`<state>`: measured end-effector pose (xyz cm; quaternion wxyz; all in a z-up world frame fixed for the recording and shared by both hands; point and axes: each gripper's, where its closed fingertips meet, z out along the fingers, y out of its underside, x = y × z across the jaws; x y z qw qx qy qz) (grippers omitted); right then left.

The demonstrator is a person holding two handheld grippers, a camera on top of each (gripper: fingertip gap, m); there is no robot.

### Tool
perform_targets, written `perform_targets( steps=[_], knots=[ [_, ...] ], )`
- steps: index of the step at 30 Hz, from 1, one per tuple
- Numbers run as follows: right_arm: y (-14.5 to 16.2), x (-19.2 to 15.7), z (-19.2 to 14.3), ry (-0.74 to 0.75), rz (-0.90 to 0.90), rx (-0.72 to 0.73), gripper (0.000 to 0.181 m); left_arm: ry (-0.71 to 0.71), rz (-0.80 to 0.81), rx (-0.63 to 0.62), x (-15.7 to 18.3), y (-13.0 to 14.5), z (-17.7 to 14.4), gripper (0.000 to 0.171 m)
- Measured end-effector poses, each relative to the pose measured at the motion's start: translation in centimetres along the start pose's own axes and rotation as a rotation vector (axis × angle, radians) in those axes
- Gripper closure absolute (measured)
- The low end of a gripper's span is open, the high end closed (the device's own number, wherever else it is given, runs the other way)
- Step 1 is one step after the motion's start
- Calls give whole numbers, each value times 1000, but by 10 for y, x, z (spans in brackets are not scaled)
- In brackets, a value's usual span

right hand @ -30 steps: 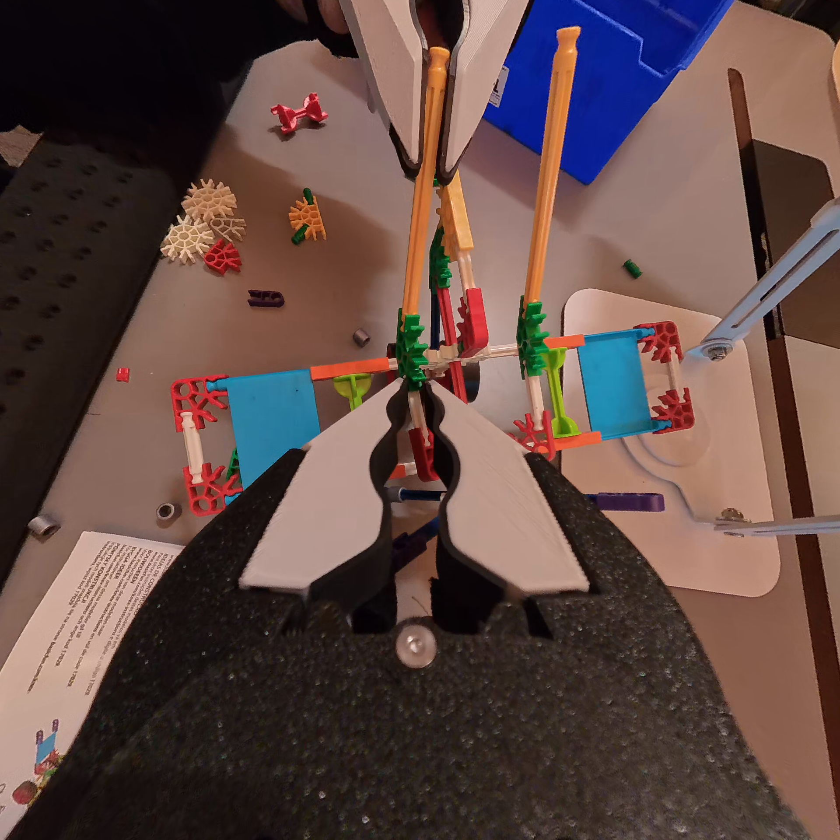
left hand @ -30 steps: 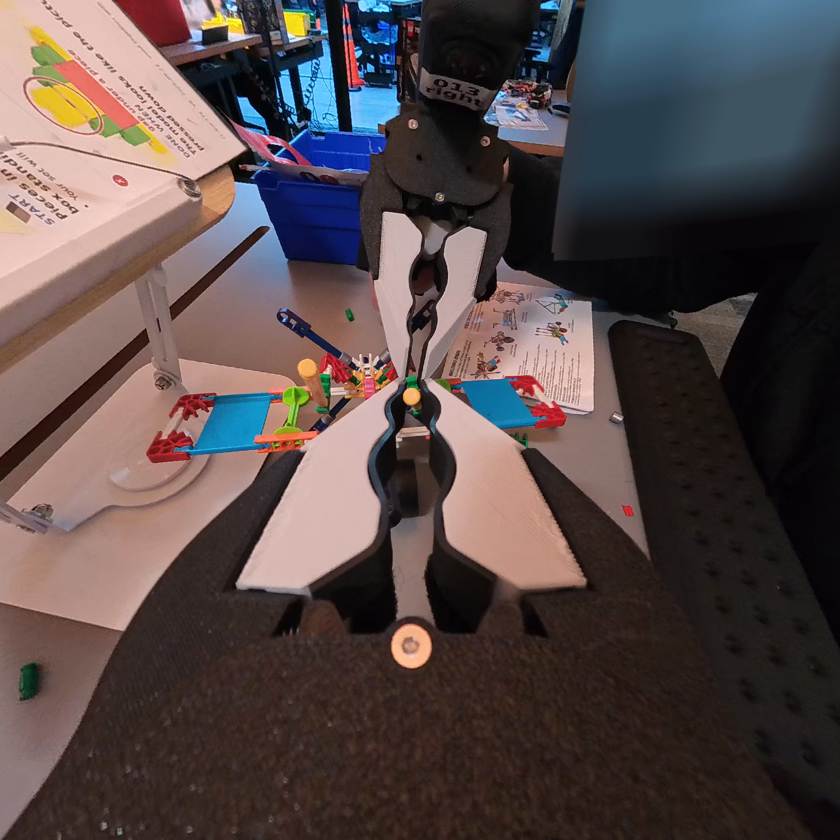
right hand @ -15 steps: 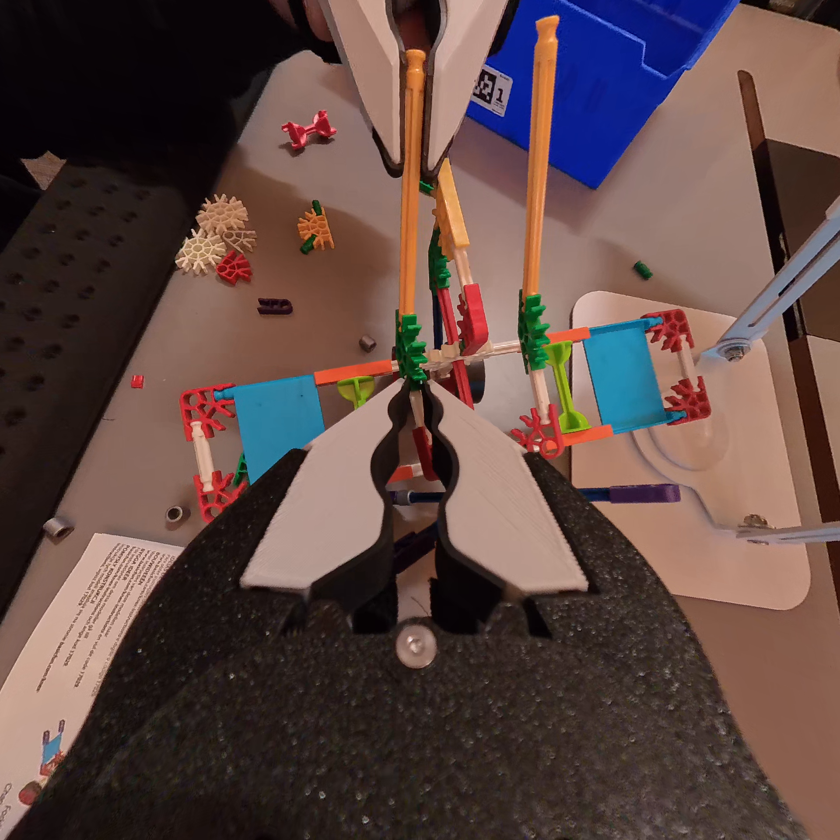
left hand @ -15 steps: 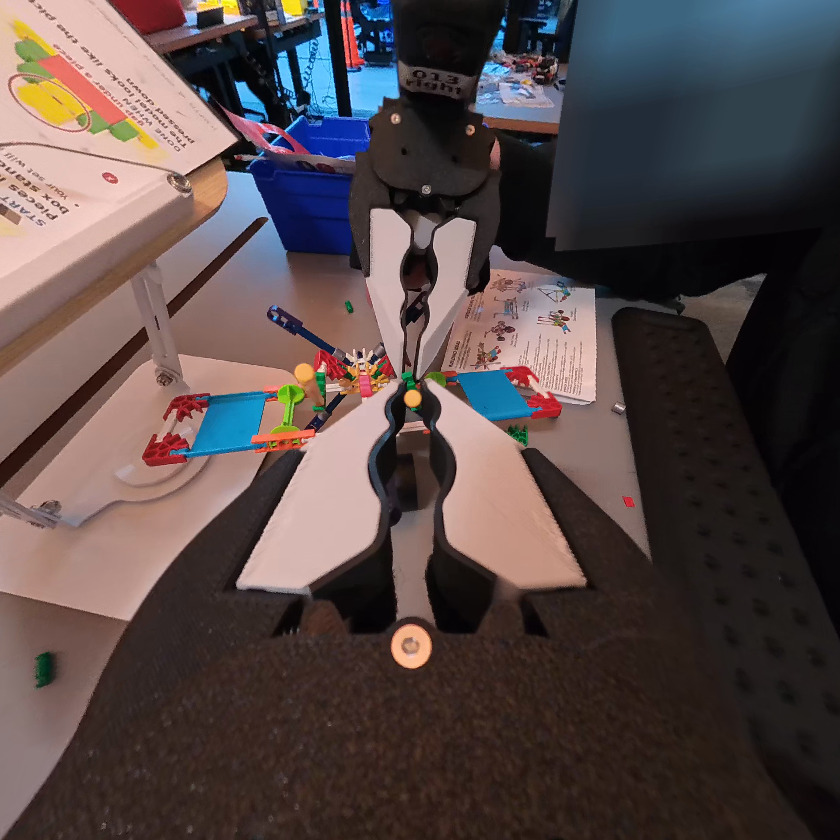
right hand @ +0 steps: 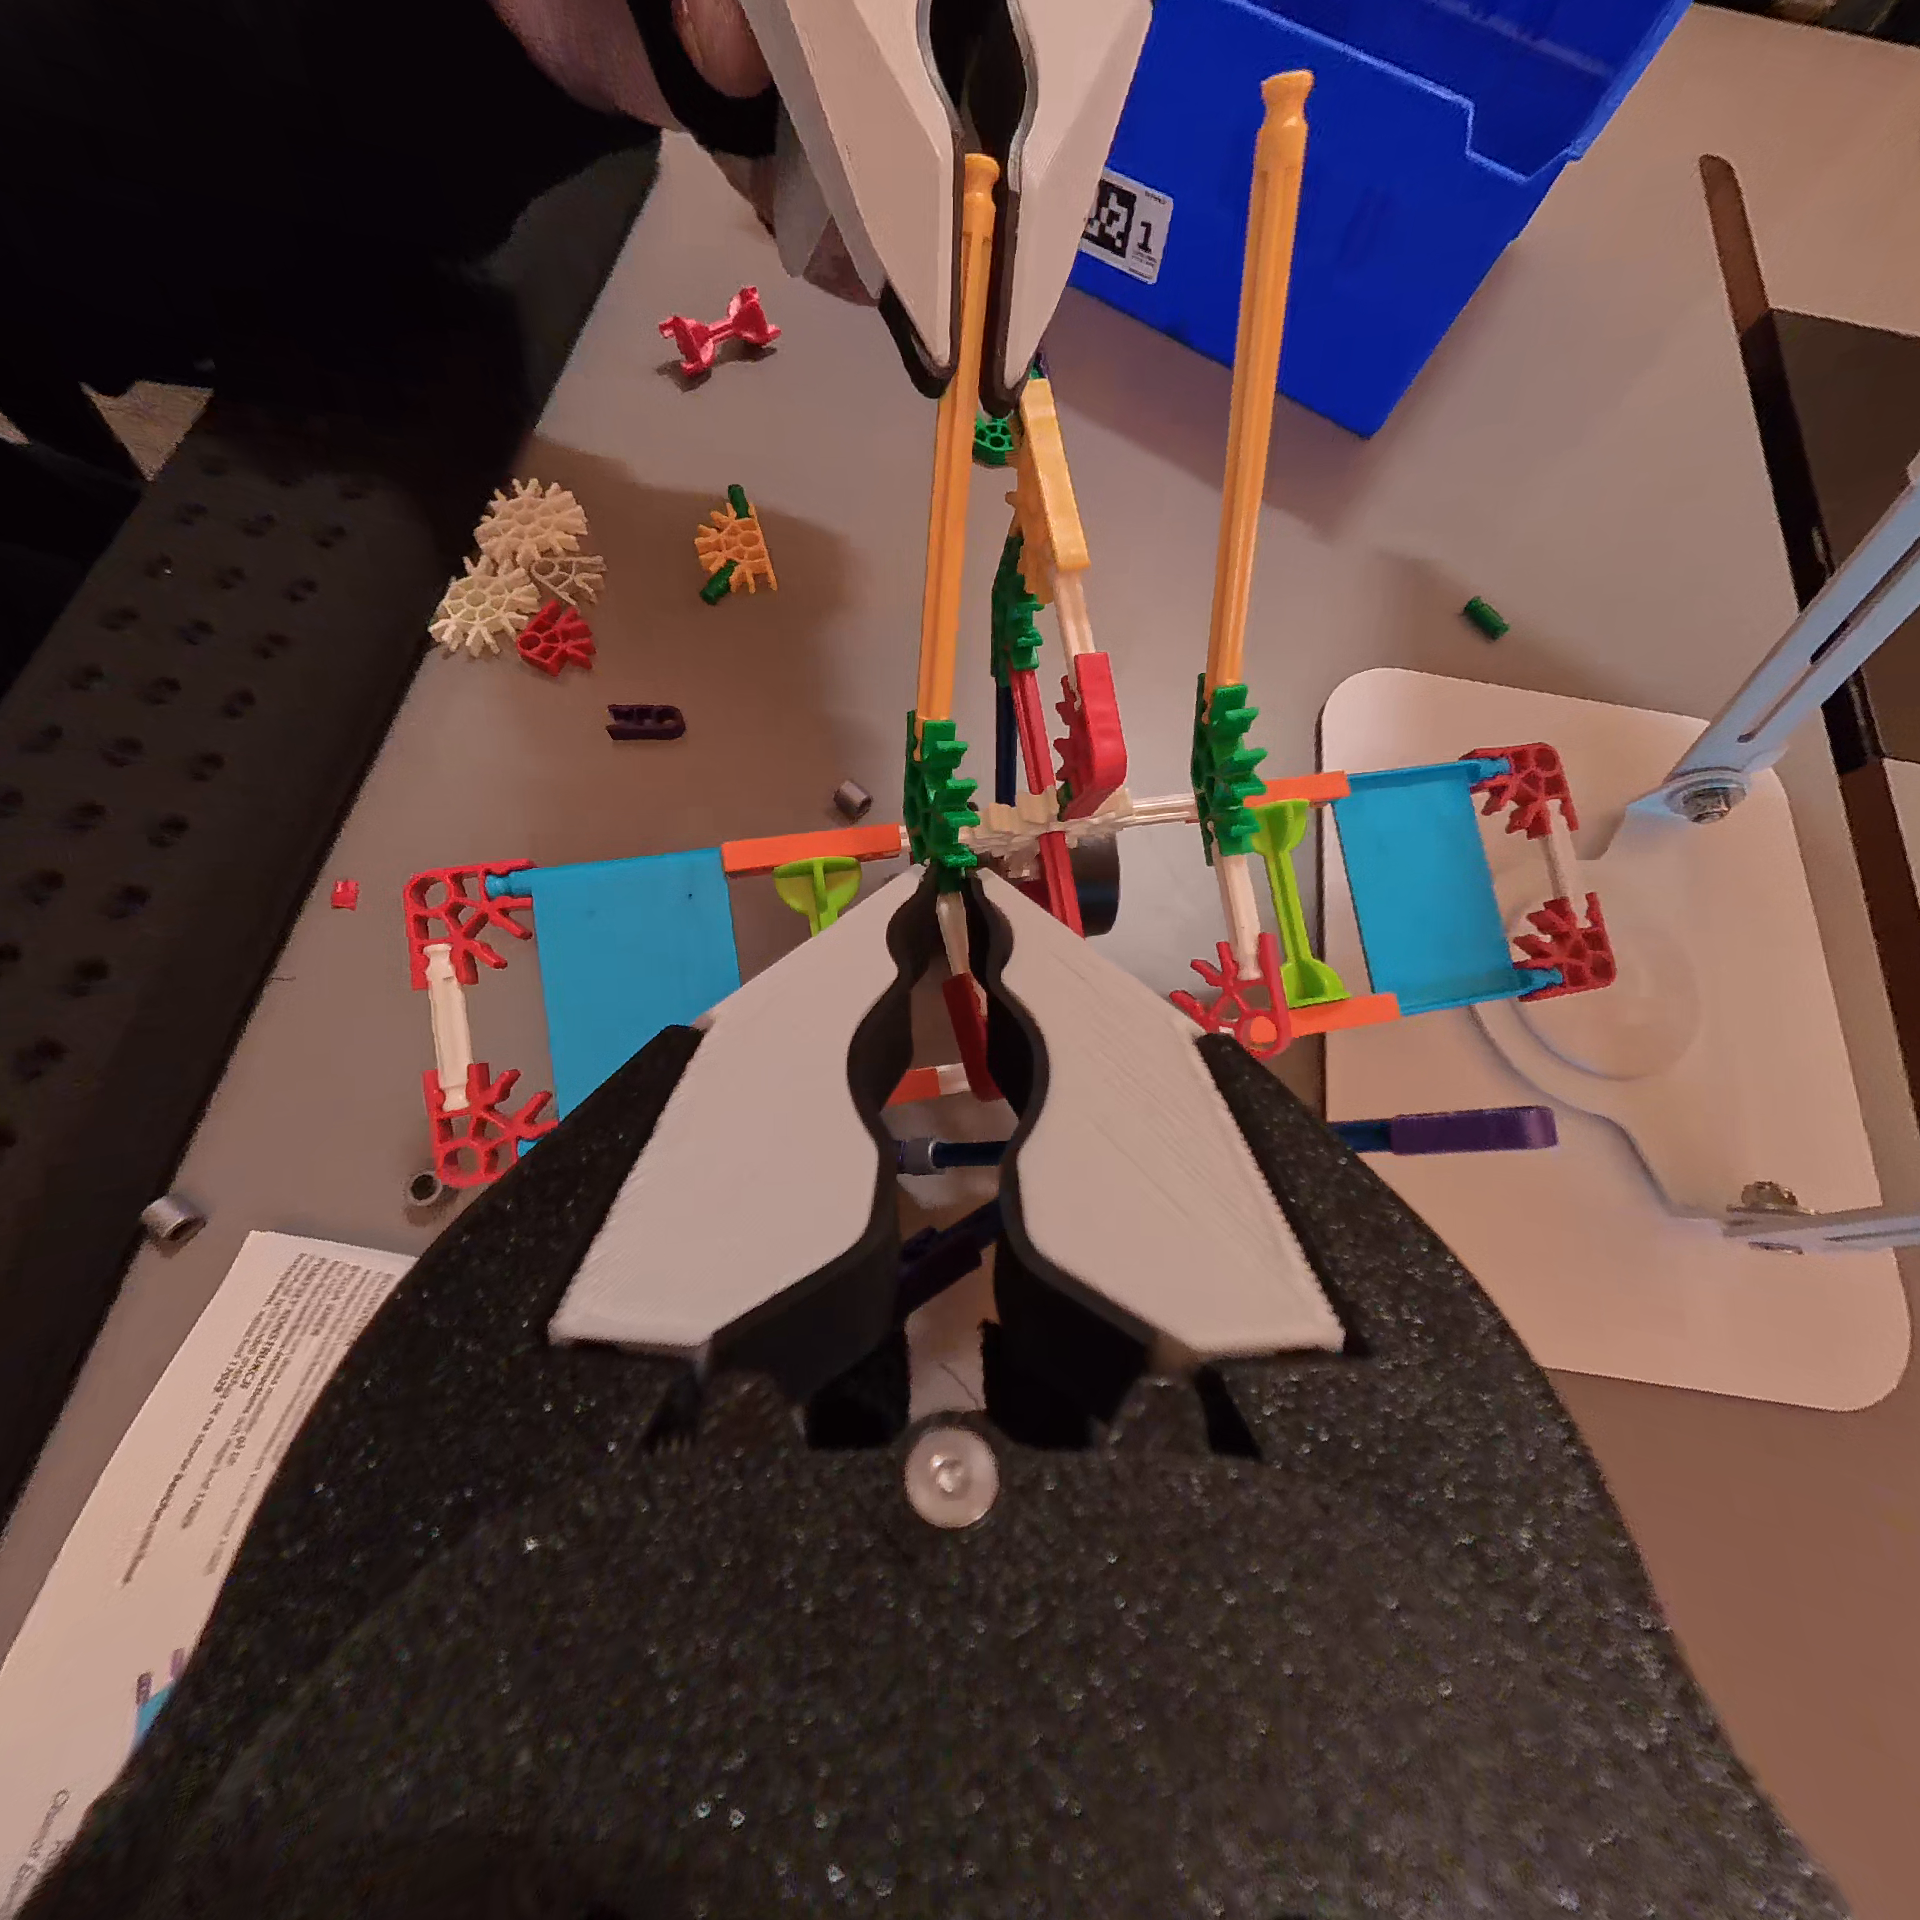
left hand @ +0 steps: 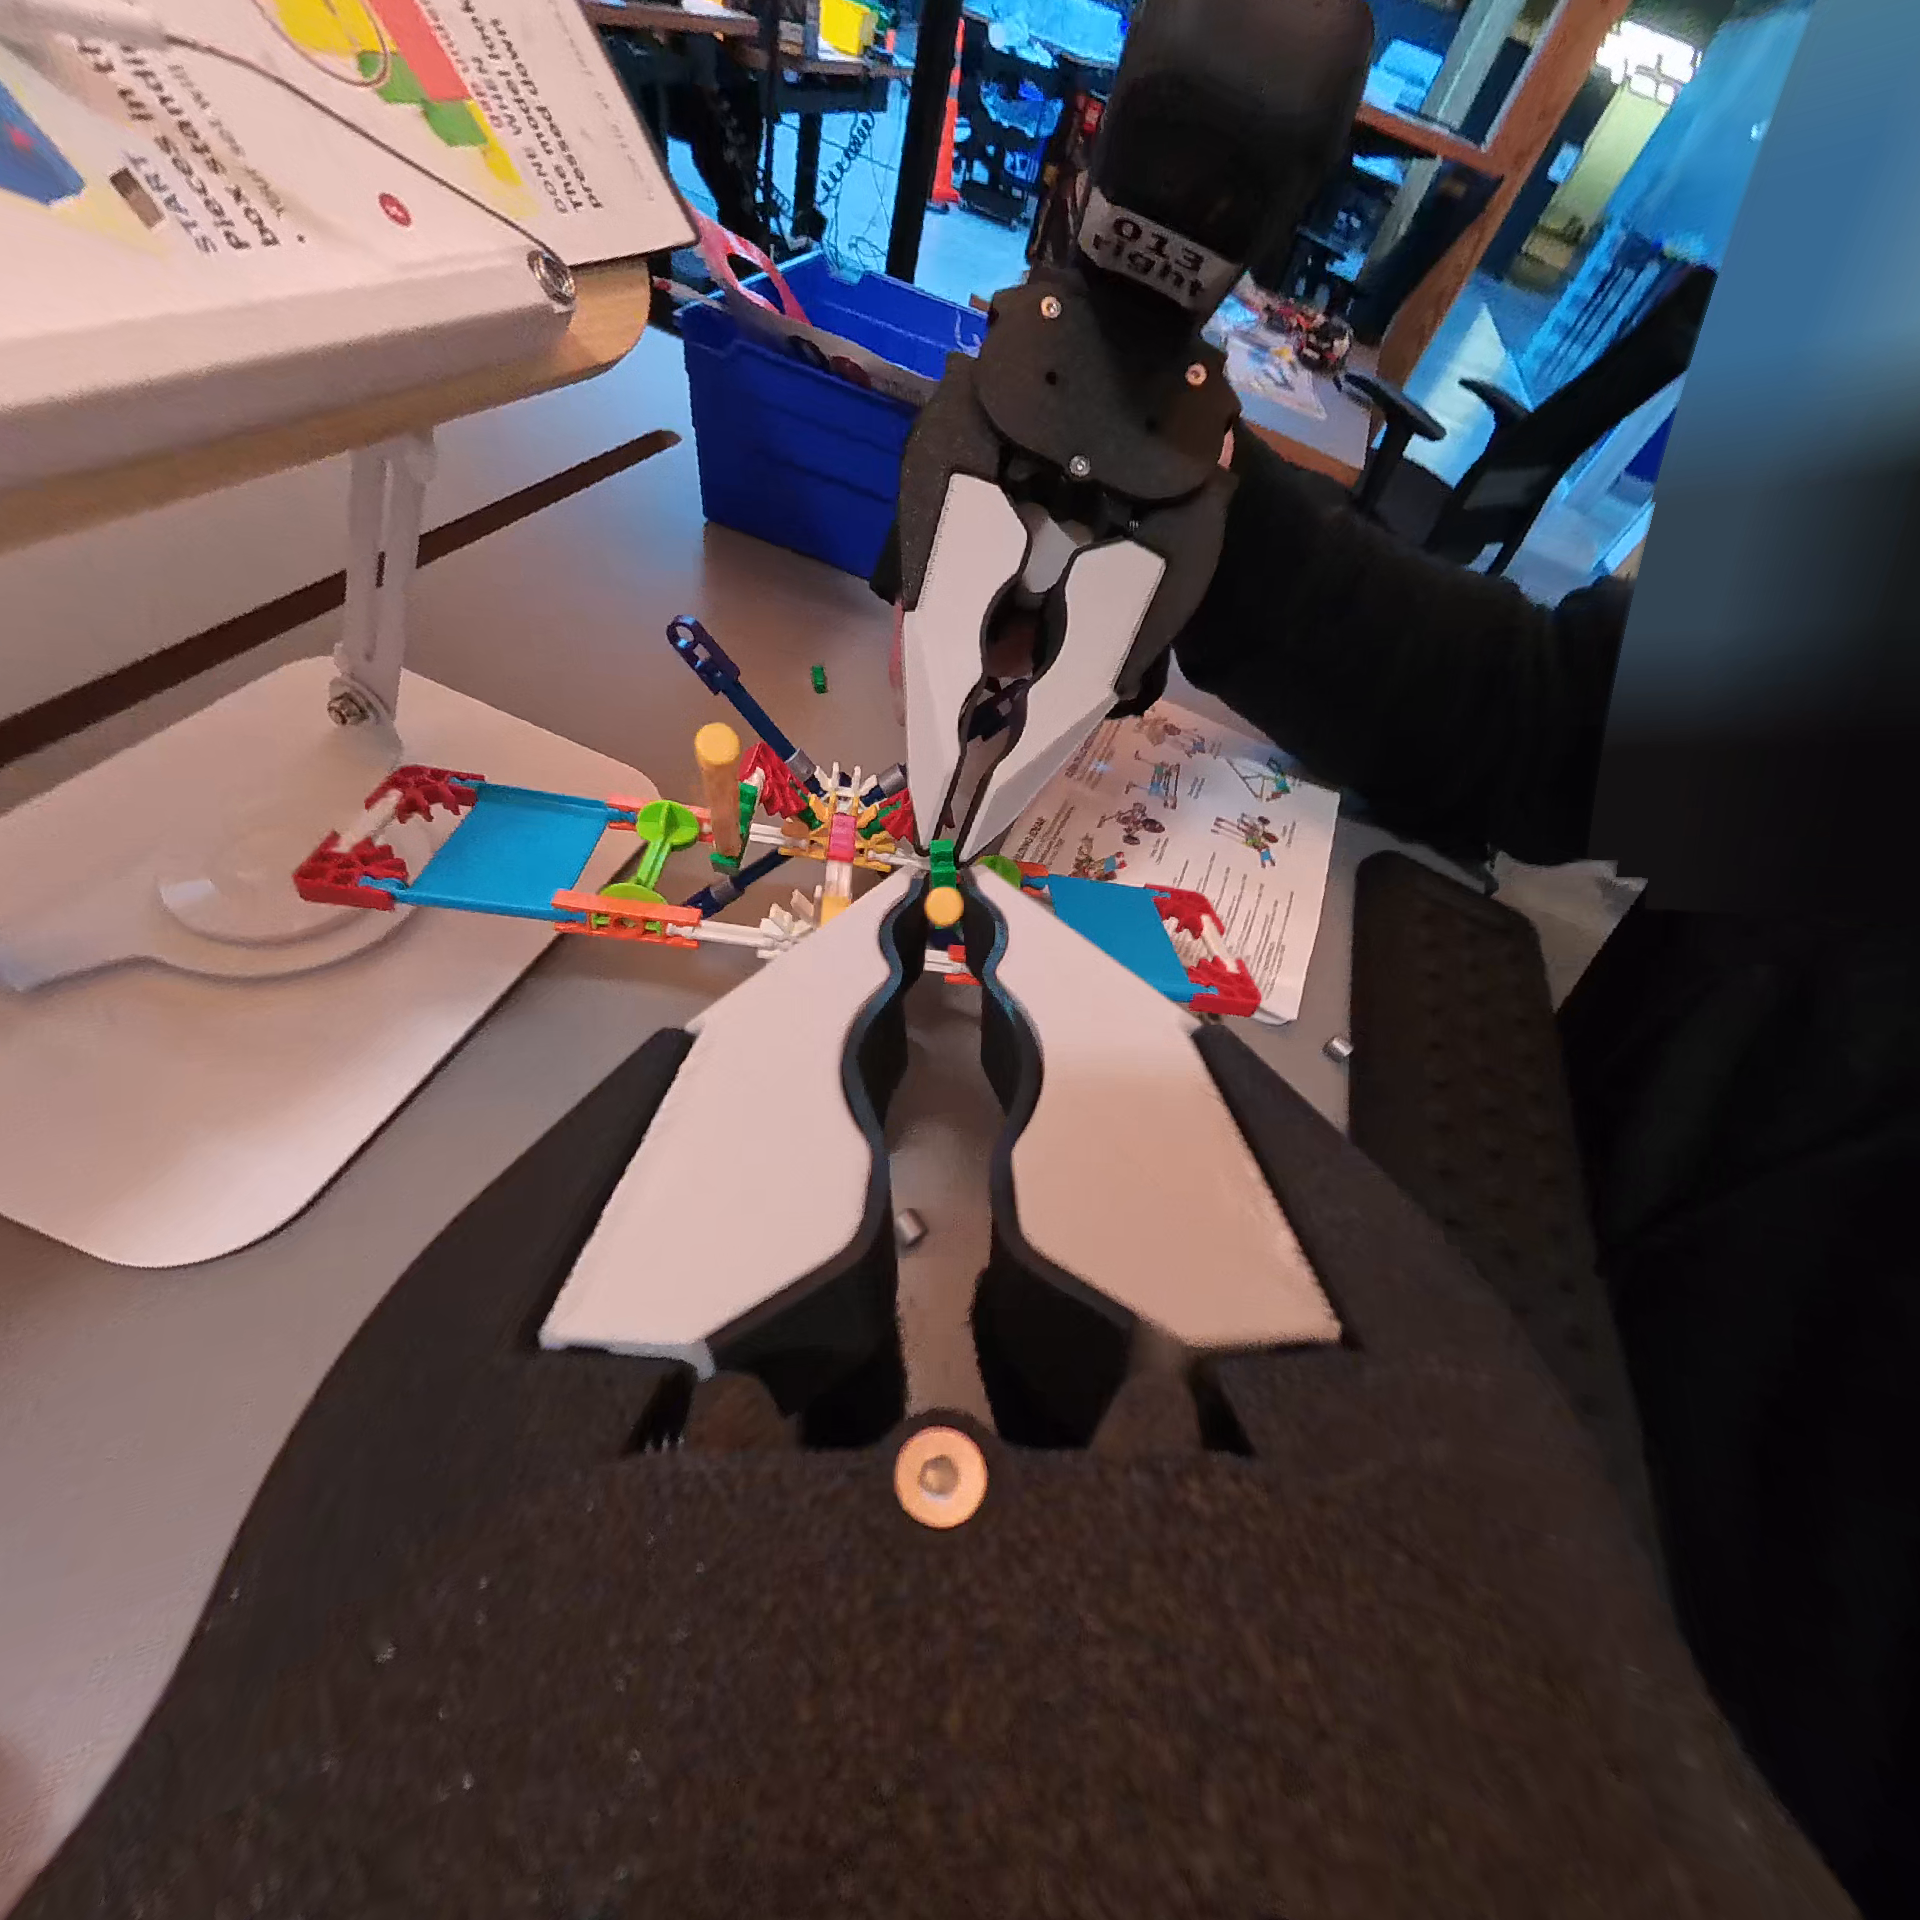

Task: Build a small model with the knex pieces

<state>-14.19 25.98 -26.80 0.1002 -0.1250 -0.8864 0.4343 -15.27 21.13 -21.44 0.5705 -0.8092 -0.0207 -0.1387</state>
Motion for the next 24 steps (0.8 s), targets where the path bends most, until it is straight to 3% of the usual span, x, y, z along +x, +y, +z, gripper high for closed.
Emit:
perform_targets(
  steps=[6, 8, 12, 16, 18, 21, 24],
  knots=[
    [1, -3, 1, 13, -34, -15, 173, 1, -150, 52, -1, 3, 0, 166],
    [0, -3, 2, 53, -95, -47, 149, -7, -190, 73, -3, 3, -2, 166],
    [-4, -5, 4, 144, -247, -108, 138, -14, -262, 118, -6, 3, -2, 166],
    [2, 5, 8, 266, -382, -211, 145, -12, -337, 159, -7, 2, -2, 166],
    [5, 7, 9, 301, -431, -244, 159, -10, -375, 188, -9, 0, -4, 166],
    [5, 8, 9, 287, -422, -229, 165, -10, -398, 214, -9, 2, -6, 165],
    [8, 6, 9, 236, -367, -180, 170, 0, -300, 214, 0, 2, -5, 163]
  ],
)
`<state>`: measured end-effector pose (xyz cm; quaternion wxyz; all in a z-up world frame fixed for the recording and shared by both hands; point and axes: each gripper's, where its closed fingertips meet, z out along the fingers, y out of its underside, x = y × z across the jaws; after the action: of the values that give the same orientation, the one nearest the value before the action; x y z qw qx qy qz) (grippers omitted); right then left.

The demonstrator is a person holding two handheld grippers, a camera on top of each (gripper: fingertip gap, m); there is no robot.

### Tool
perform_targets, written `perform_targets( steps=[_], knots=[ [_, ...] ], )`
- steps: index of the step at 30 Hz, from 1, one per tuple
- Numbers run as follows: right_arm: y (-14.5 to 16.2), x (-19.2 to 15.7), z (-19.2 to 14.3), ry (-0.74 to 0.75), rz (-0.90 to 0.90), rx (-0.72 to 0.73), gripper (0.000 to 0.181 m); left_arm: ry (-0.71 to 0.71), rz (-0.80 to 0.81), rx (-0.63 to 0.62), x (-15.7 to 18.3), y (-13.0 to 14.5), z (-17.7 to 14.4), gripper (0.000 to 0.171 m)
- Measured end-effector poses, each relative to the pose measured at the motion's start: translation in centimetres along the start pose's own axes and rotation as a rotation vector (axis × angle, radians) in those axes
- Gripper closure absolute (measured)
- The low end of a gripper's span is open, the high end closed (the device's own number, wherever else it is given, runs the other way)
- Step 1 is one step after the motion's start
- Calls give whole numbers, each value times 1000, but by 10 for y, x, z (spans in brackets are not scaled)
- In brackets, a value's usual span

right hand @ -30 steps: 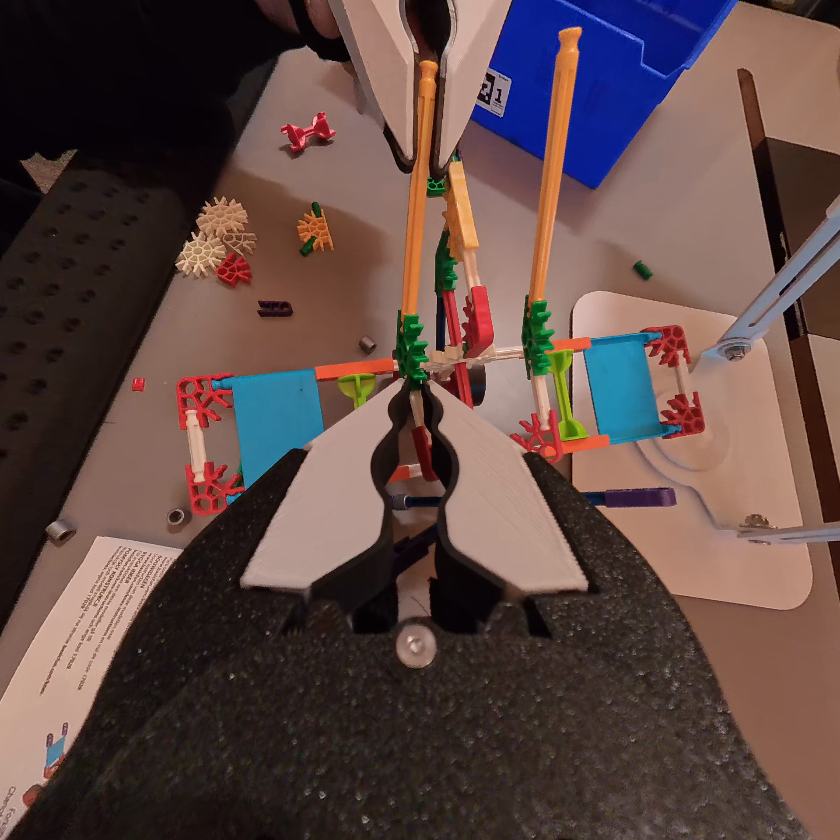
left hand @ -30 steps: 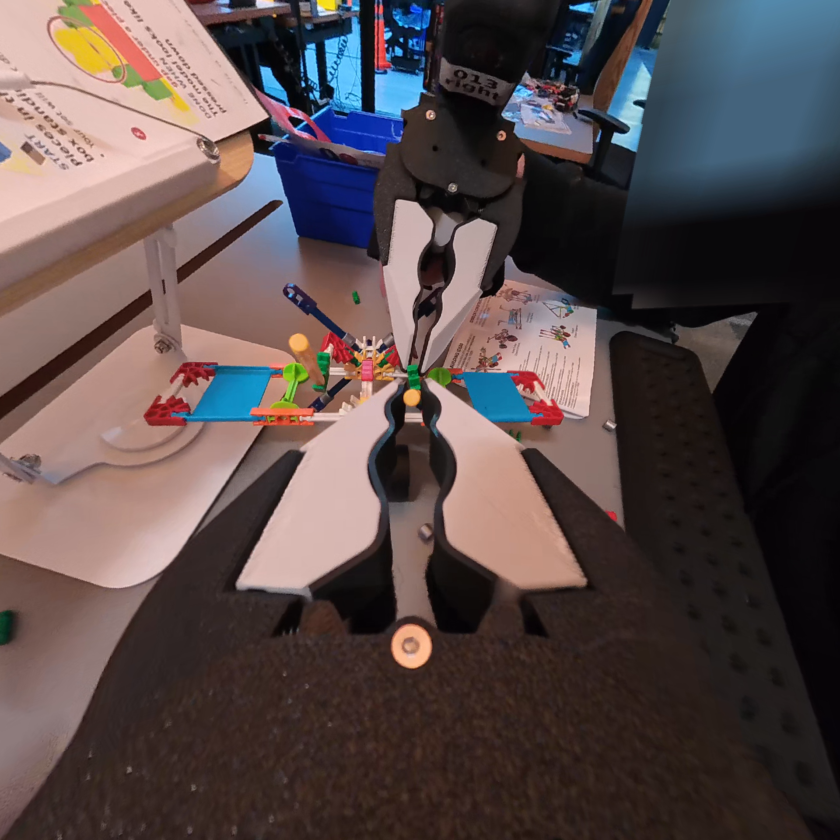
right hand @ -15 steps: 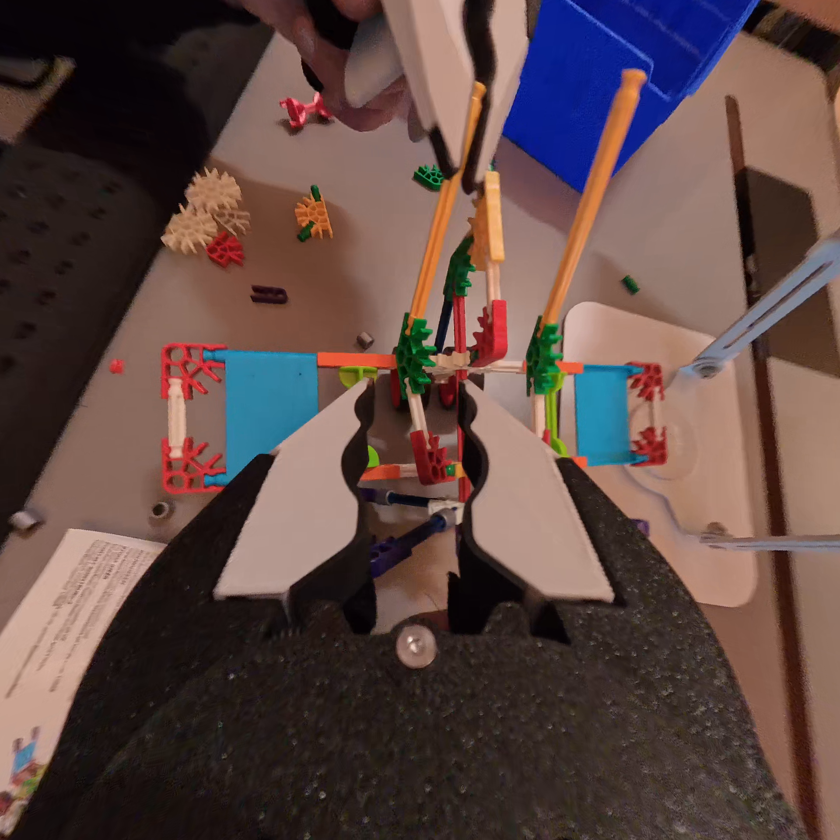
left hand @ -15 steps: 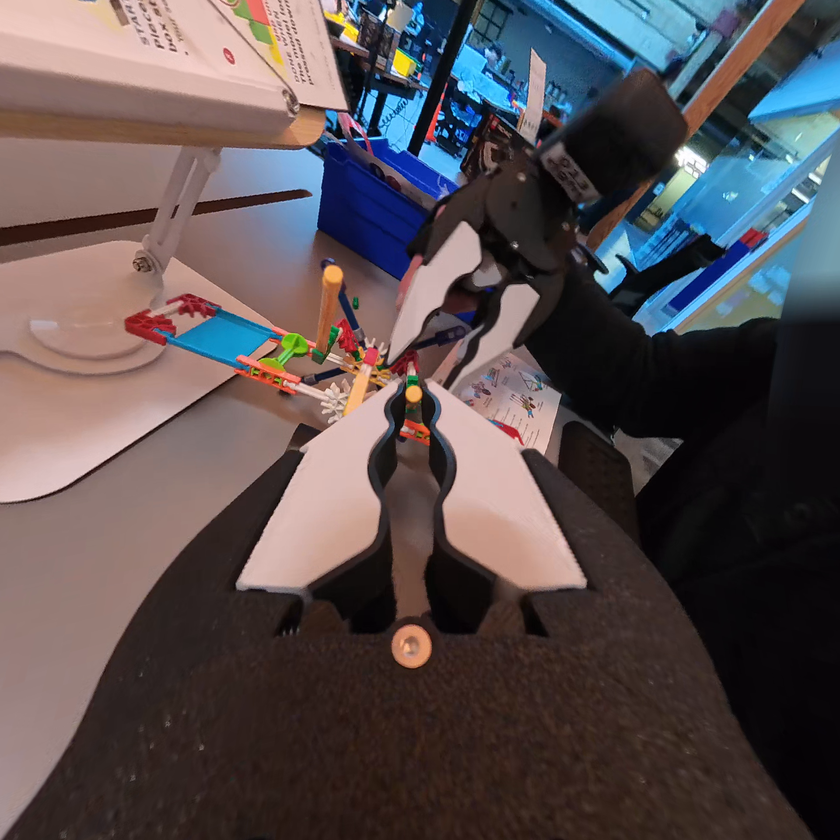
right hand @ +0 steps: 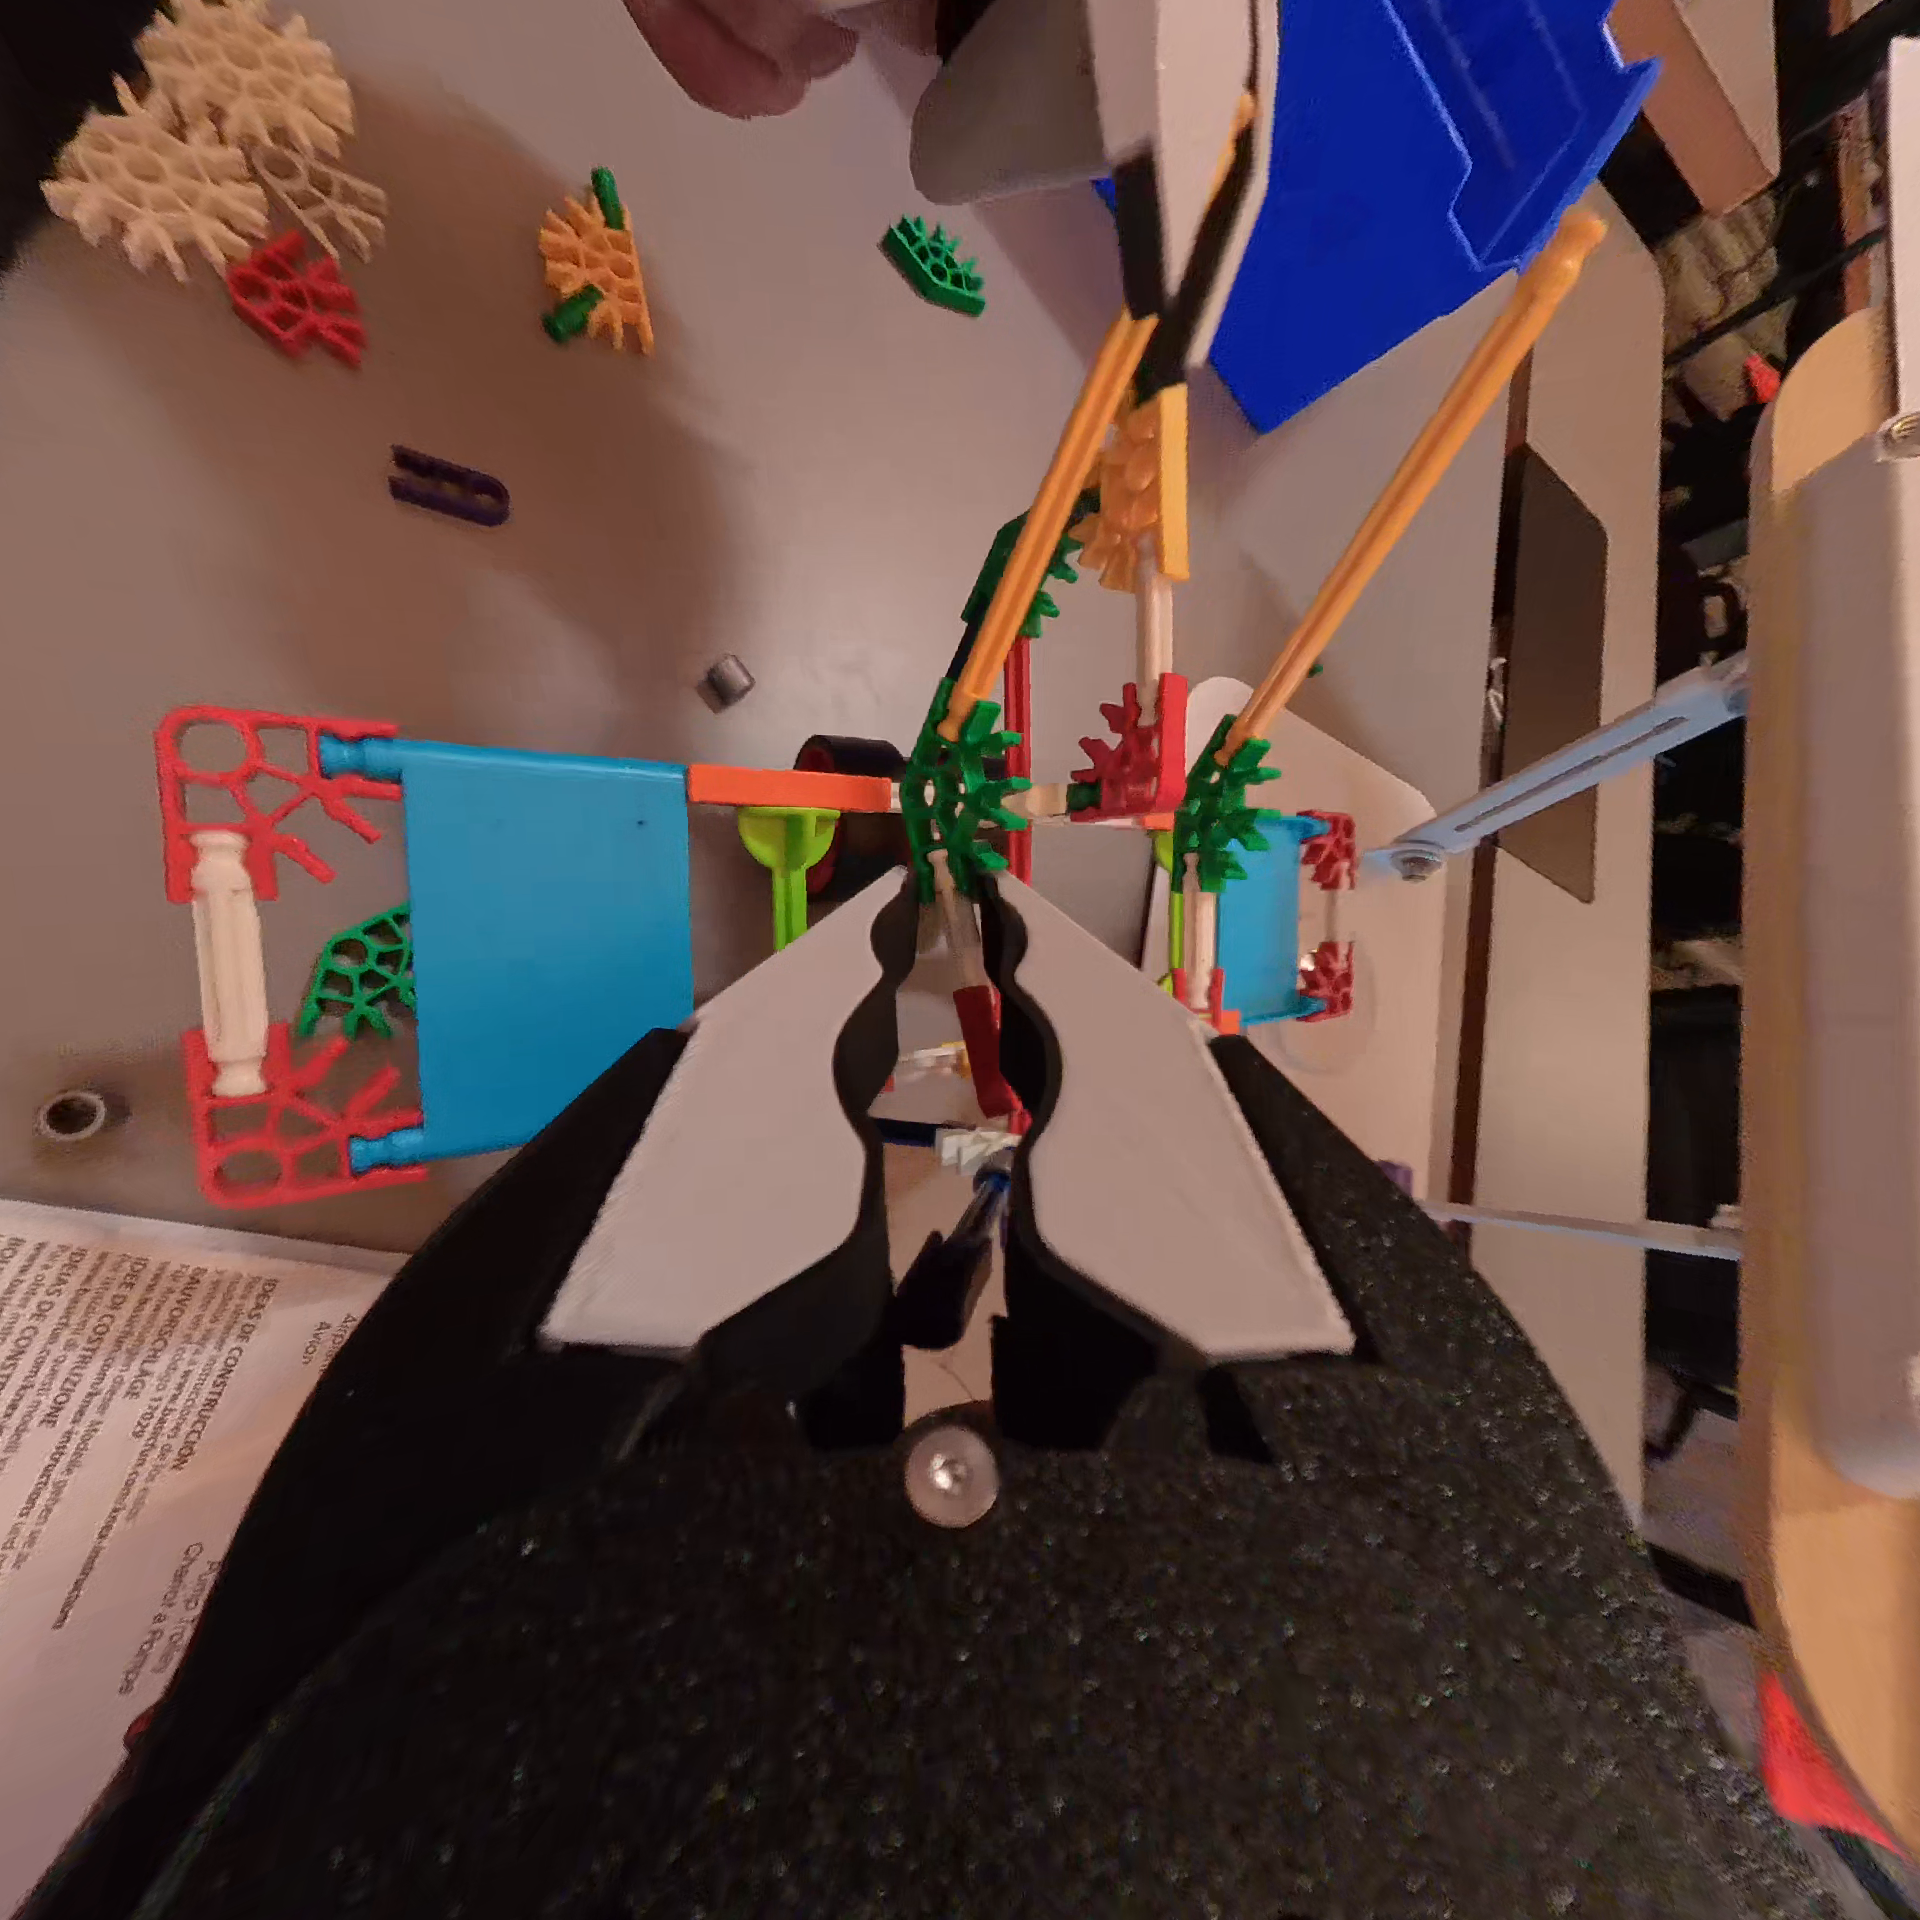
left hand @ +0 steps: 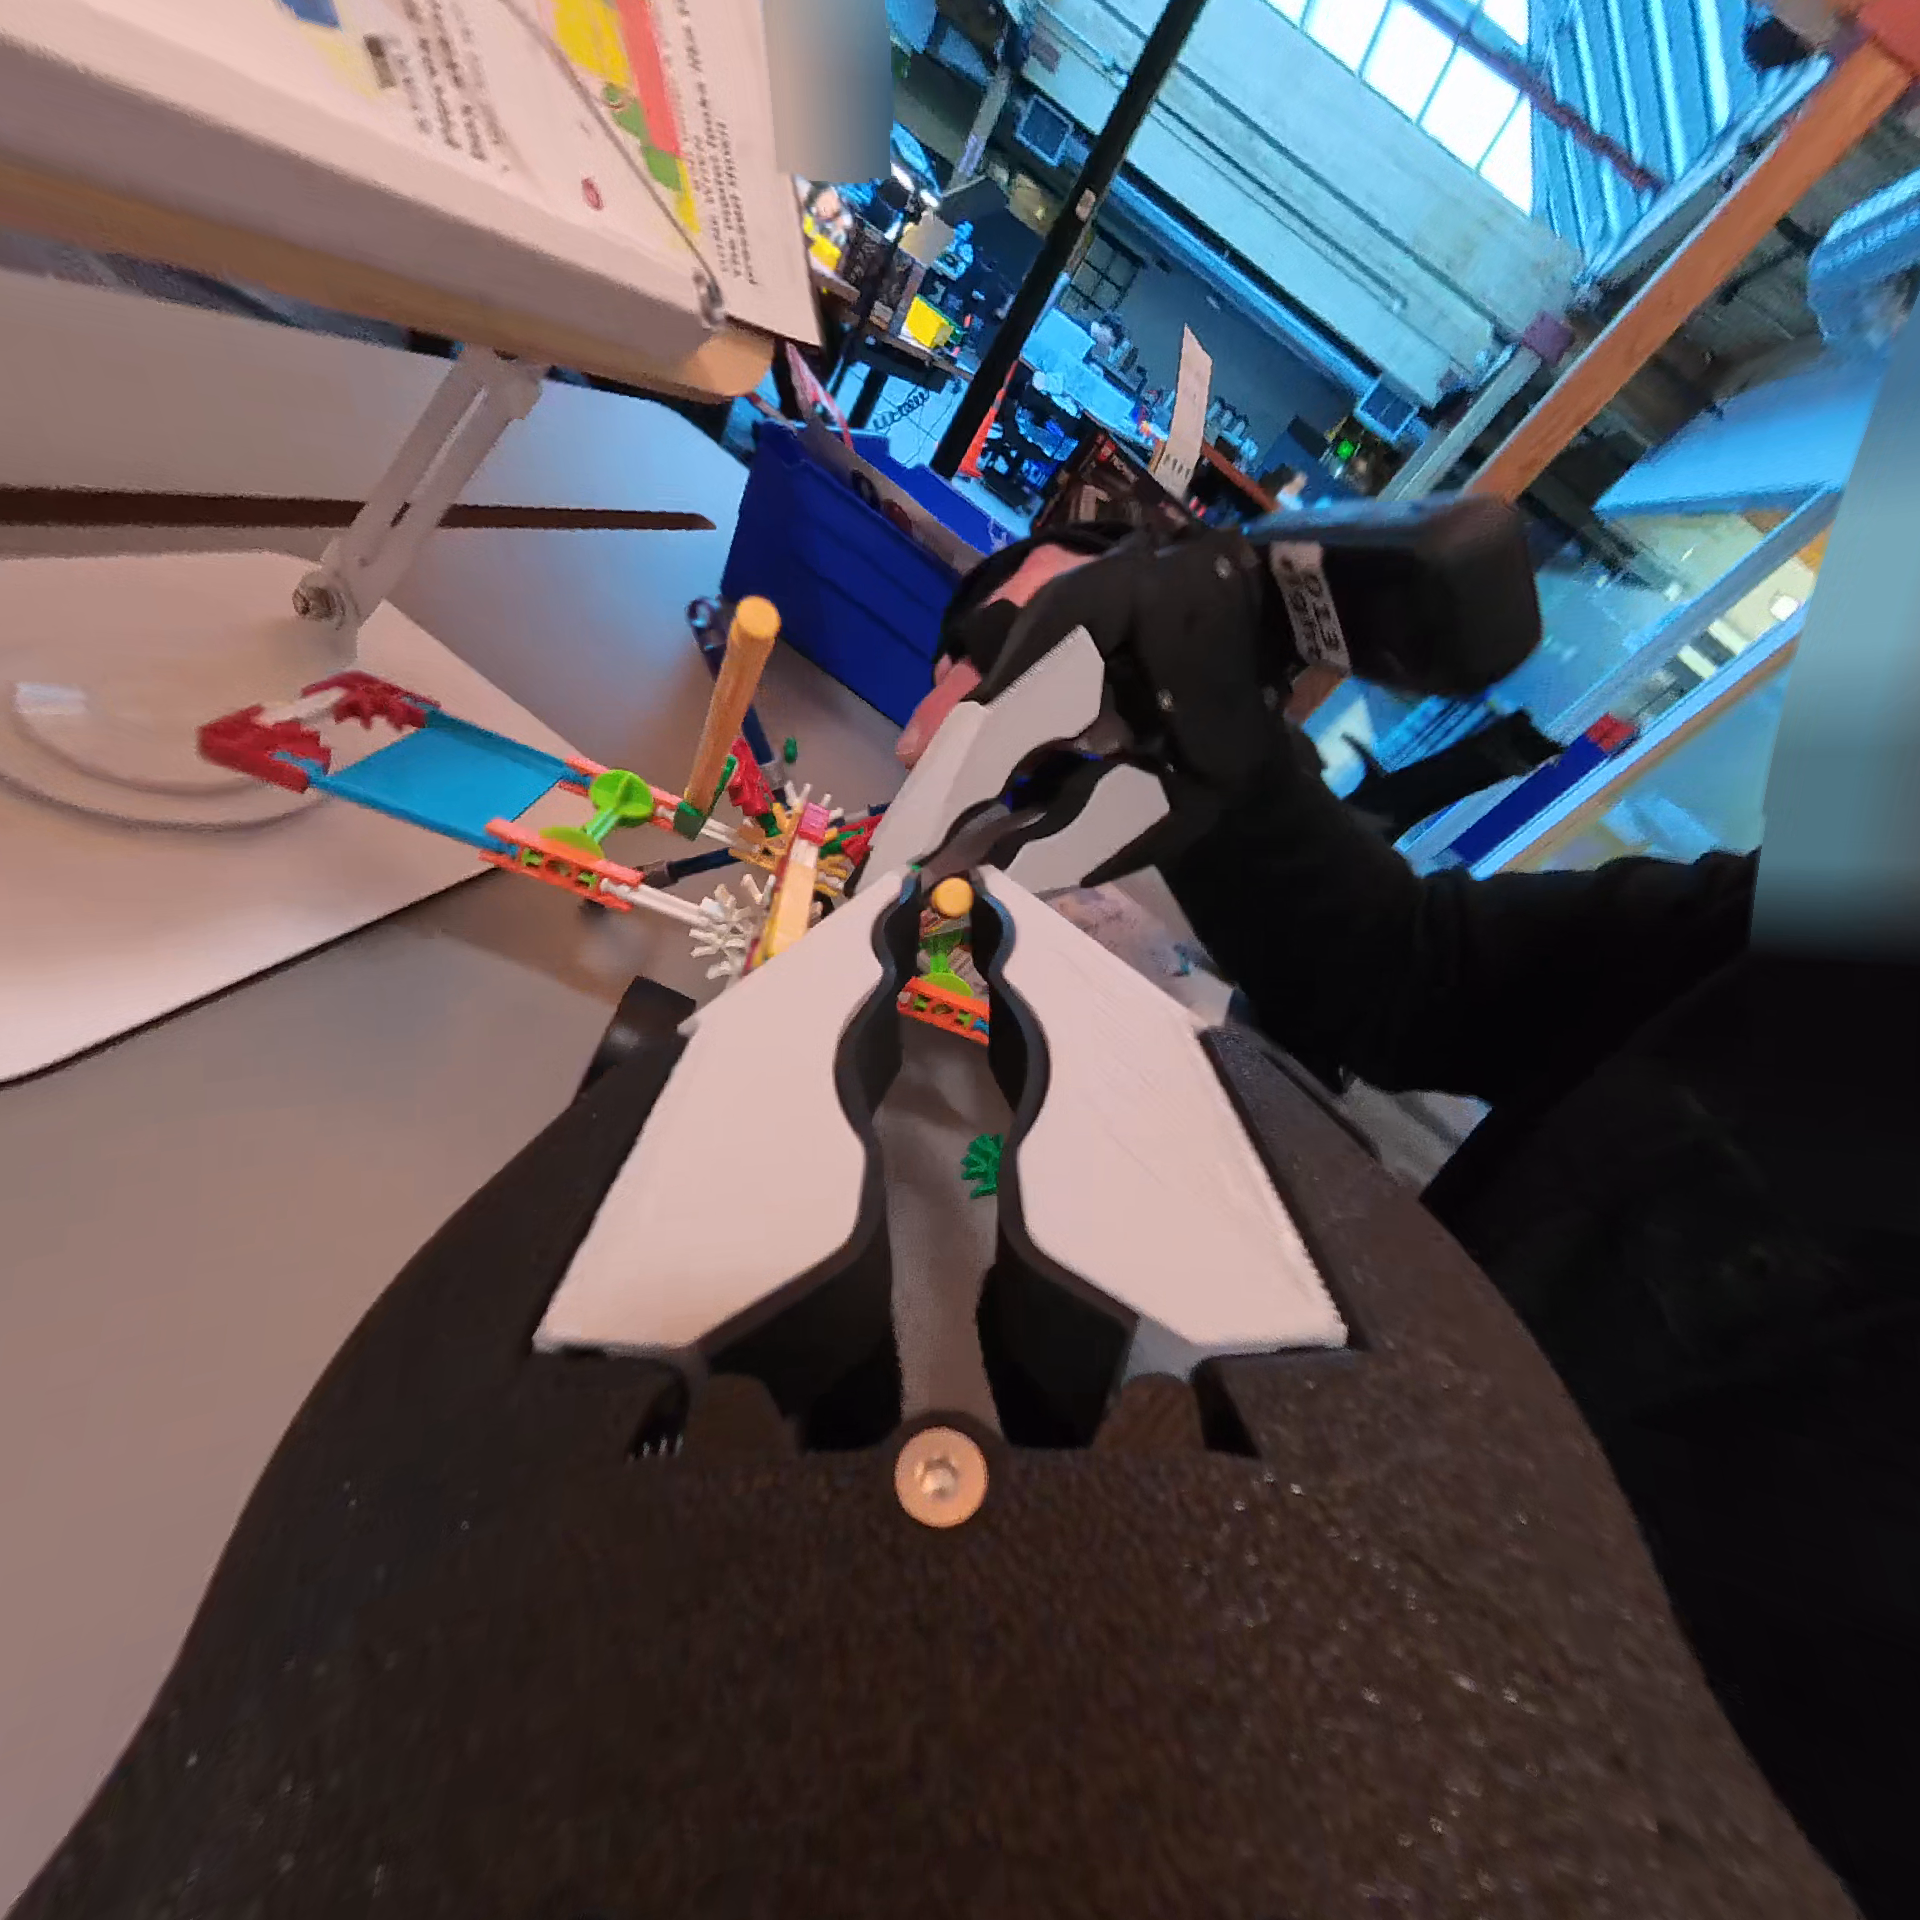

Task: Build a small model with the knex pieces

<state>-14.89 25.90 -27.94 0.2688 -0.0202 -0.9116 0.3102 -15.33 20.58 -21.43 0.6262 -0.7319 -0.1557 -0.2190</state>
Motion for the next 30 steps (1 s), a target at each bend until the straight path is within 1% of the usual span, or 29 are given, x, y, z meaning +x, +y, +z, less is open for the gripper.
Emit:
perform_targets(
  steps=[2, 4, 10, 16, 18, 19, 21, 24, 26, 27, 29, 30],
  knots=[
    [2, -3, 1, -34, 31, 25, 170, -23, 97, -30, 3, 5, 1, 164],
    [3, -3, 1, -56, 61, 53, 170, -51, 123, -50, 1, 7, 1, 164],
    [0, -5, -2, -111, 128, 120, 170, -47, -32, -13, -4, 7, -2, 165],
    [-1, -7, -5, -184, 213, 189, 170, 5, -158, 44, -3, 7, -2, 165],
    [0, -9, -6, -213, 243, 210, 170, 30, -187, 63, -1, 5, -1, 165],
    [0, -9, -6, -227, 259, 219, 170, 39, -195, 70, 0, 5, -1, 171],
    [-1, -11, -9, -267, 296, 247, 171, 38, -205, 67, -1, 6, -1, 171],
    [-2, -14, -12, -292, 299, 271, 171, 40, -174, 50, 0, 11, 0, 171],
    [-2, -15, -12, -297, 298, 269, 171, 26, -73, 33, 7, 12, 0, 170],
    [-2, -15, -12, -302, 301, 271, 171, 16, -29, 13, 11, 14, 0, 166],
    [-2, -15, -13, -312, 307, 278, 171, -9, 143, -36, 23, 20, 0, 165],
    [-2, -15, -13, -319, 311, 284, 171, -33, 219, -83, 28, 27, 3, 164]
  ],
)
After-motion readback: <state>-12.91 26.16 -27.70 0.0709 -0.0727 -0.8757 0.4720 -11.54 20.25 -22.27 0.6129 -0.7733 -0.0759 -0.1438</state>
